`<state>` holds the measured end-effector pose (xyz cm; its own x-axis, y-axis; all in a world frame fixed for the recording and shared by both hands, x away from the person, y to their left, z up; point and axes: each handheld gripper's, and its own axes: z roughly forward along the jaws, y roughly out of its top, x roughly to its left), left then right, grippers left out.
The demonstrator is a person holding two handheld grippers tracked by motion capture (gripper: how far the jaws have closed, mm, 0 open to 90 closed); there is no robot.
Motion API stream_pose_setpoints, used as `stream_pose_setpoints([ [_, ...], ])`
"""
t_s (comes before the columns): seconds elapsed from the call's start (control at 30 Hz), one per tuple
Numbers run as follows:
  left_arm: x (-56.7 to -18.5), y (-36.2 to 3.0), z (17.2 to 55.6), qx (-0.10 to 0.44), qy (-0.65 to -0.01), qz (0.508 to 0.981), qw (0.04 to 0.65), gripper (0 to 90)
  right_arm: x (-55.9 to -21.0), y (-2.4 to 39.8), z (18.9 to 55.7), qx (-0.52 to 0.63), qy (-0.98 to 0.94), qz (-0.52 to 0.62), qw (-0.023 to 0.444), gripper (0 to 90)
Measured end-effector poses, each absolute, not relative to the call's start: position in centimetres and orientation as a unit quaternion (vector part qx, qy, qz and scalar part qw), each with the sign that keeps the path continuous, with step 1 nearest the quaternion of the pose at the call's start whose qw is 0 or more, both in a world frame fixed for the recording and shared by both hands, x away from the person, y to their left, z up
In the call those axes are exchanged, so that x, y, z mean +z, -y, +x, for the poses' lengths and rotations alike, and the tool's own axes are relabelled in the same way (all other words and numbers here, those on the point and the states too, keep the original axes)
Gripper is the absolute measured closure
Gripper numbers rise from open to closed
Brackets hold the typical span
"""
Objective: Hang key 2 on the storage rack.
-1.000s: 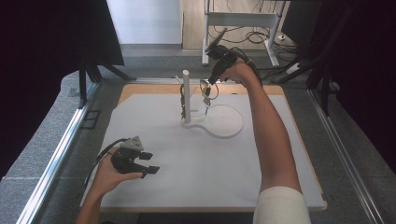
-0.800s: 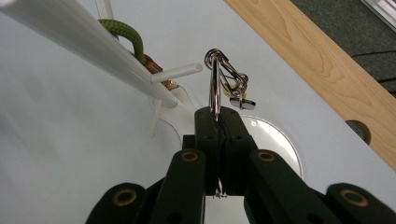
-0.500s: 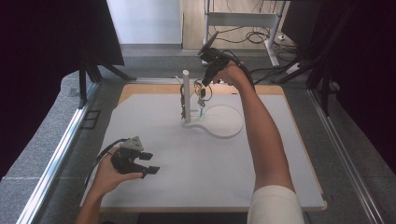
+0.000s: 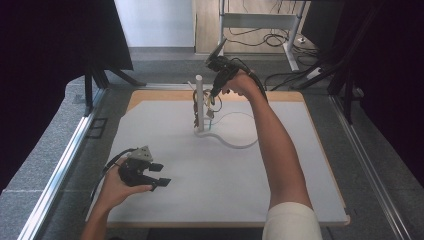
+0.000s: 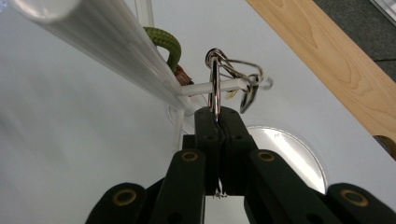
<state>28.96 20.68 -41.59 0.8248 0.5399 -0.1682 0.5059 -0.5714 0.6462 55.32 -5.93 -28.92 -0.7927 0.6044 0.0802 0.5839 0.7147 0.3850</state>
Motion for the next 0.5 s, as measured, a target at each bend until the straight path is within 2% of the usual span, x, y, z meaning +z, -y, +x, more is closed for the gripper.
stream_pose_setpoints([
  [0.5, -41.7, -20.7, 29.0, 0.024, -0.292, 0.888, 0.355, 38.0, -30.6, 5.3, 55.2, 0.192, -0.929, 0.316, 0.014, 86.9],
])
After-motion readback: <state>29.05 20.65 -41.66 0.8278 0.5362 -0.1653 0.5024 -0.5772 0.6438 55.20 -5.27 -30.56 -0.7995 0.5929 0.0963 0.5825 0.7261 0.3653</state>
